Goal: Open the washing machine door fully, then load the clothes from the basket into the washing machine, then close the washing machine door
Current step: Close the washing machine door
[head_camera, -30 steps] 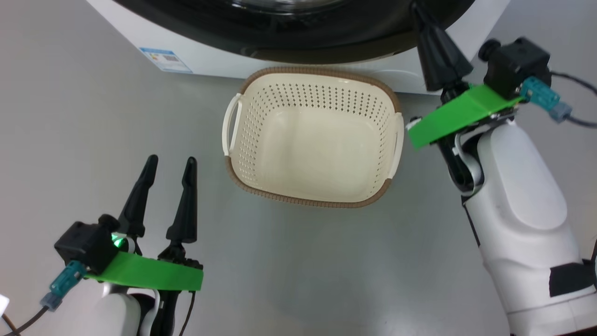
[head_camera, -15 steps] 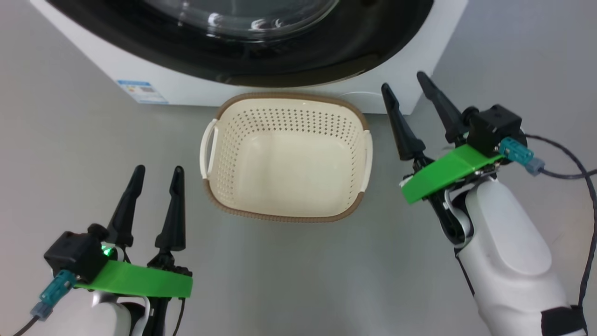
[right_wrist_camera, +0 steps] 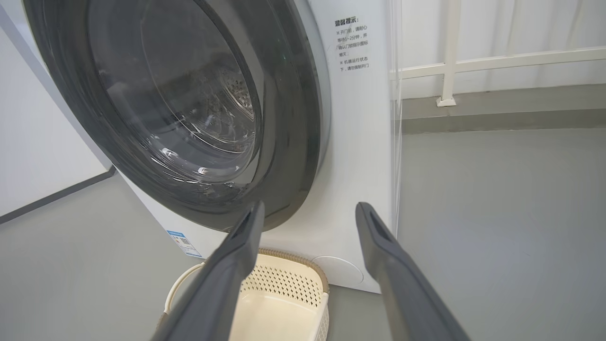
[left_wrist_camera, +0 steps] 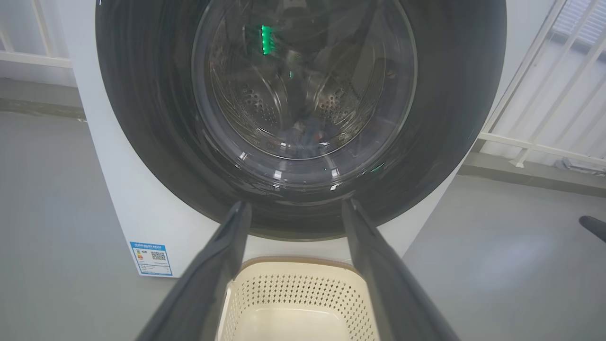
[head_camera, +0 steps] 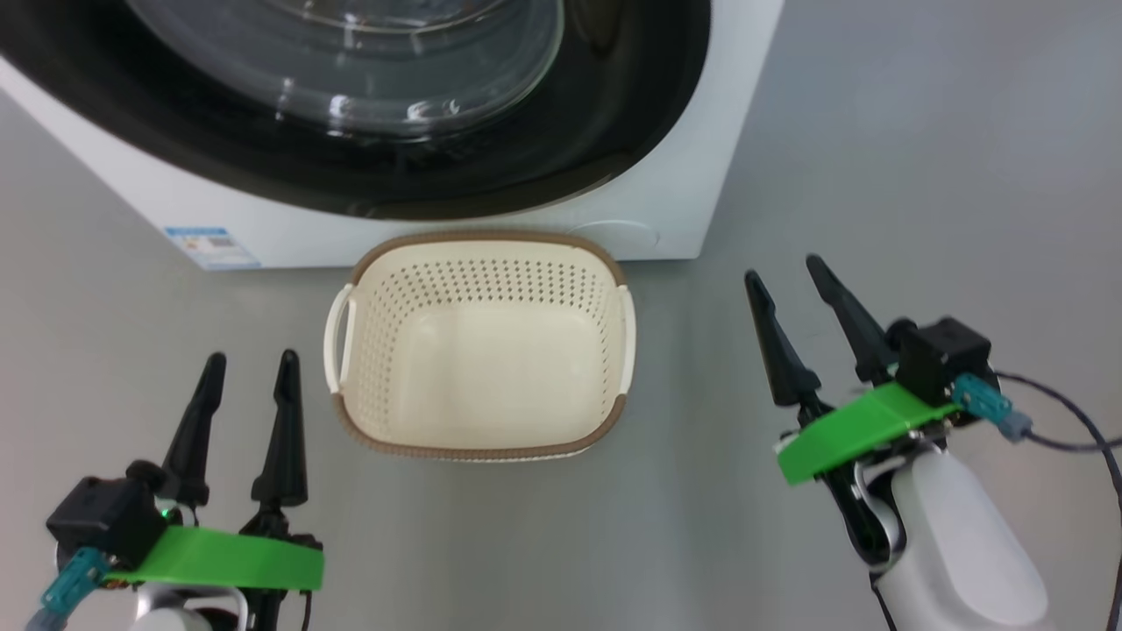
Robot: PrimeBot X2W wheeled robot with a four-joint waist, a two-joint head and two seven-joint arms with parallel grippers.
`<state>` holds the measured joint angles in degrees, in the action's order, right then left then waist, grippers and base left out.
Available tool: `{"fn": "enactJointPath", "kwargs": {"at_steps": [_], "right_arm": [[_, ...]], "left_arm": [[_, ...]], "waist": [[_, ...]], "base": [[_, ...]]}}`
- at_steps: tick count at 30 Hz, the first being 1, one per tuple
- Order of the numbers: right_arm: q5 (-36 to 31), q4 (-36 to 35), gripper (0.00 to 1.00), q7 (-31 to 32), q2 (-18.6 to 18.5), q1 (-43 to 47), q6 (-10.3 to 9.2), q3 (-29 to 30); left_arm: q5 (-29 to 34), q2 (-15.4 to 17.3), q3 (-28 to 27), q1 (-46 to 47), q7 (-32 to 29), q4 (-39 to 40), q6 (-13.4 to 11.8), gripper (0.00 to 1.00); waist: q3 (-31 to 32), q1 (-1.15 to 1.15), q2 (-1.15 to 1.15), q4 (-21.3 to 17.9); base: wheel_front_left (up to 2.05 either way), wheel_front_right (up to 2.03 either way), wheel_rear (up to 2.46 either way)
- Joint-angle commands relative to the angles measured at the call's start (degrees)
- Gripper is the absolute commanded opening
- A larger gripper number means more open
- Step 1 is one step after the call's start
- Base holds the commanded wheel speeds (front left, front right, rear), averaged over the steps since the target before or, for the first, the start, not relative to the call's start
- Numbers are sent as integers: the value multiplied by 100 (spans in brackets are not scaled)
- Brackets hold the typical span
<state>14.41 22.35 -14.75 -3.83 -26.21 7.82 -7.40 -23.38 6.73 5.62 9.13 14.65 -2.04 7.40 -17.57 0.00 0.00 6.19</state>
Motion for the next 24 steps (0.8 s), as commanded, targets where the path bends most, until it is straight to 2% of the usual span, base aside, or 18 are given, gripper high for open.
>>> {"fn": "enactJointPath", "kwargs": {"at_steps": [1, 10, 16, 24], "right_arm": [[52, -203, 100, -25, 95, 184, -33, -84], [114, -510, 100, -25, 95, 773, -33, -13], [261, -728, 100, -25, 95, 1436, -33, 295], [216, -870, 100, -25, 95, 2109, -33, 294]], "left_arm": [[60, 159, -262, -61, 35, 85, 9, 100], [221, 78, -514, -325, 35, -14, 9, 100], [357, 20, -606, -670, 35, -110, 9, 100], [538, -108, -749, -1151, 35, -107, 9, 100]], "waist": [[223, 0, 0, -220], [598, 0, 0, -447], [1095, 0, 0, -515], [1556, 0, 0, -634]], "base": [[0, 0, 0], [0, 0, 0], [0, 0, 0], [0, 0, 0]]}}
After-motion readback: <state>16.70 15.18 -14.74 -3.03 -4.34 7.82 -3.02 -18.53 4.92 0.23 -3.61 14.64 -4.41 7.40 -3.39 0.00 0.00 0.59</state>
